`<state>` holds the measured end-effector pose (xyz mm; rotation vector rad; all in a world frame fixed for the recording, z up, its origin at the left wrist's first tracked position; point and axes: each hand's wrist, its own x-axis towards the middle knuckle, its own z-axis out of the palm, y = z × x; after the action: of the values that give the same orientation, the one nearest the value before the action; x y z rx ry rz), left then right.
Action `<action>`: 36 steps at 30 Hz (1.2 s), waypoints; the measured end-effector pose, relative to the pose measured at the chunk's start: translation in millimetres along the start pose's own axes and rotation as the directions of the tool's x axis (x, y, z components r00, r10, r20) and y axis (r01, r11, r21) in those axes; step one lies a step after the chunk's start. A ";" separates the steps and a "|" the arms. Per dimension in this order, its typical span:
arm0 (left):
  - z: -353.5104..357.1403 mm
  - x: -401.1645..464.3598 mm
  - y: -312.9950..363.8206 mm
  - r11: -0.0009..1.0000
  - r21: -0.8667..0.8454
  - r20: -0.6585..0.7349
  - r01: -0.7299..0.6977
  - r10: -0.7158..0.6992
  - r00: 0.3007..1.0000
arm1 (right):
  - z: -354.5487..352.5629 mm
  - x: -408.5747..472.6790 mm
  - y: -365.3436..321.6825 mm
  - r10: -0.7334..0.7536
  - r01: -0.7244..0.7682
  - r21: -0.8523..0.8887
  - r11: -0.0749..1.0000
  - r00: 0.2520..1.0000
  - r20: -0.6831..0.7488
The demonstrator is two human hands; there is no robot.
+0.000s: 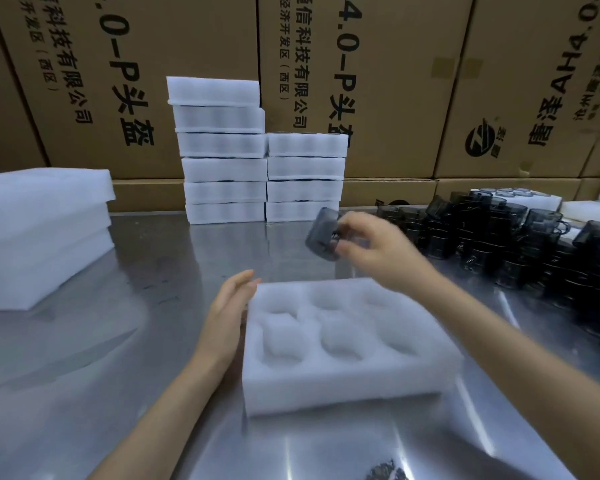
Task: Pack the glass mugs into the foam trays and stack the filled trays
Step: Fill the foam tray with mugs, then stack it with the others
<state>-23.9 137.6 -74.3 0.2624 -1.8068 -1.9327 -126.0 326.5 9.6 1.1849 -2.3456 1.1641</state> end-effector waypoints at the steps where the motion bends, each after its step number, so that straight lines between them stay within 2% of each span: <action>1: 0.2 -1.0 1.4 0.999 -0.034 0.005 0.003 -0.003 1.000 | 7.8 -2.5 -5.7 -0.064 0.066 -0.028 0.997 0.996 0.056; 5: -0.7 -5.2 3.9 0.996 -0.014 0.043 -0.083 0.084 0.996 | 30.6 -7.3 -12.8 -0.143 0.182 -0.127 0.975 0.953 0.268; 8: -0.2 -8.8 8.5 0.988 -0.025 0.121 -0.151 0.153 0.981 | 39.8 -14.4 -13.4 -0.131 0.202 -0.194 0.960 0.936 0.325; 17: 4.1 -9.4 9.3 0.988 -0.058 0.184 -0.144 0.152 0.971 | 44.0 -27.0 -19.8 -0.162 0.259 -0.253 0.932 0.923 0.349; 25: 4.7 -9.3 6.8 0.987 -0.076 0.164 -0.140 0.151 0.975 | 49.7 -33.4 -22.3 -0.160 0.242 -0.184 0.953 0.913 0.375; 28: 3.6 -8.4 7.2 0.985 -0.083 0.170 -0.149 0.161 0.972 | 51.5 -33.0 -18.4 -0.123 0.185 -0.148 0.972 0.928 0.352; 32: 3.9 -10.3 9.3 0.983 -0.062 0.171 -0.175 0.183 0.968 | 49.2 -32.1 -15.6 -0.058 0.052 0.026 0.998 0.947 0.316; 36: -1.1 -11.2 13.3 0.959 0.116 0.121 -0.258 0.244 0.962 | 42.3 -34.4 -14.7 -0.011 0.018 -0.032 0.999 0.977 0.213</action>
<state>-10.9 141.6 -63.4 -0.0288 -1.9338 -1.6830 -88.2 308.4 -28.4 1.3740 -2.4945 1.0338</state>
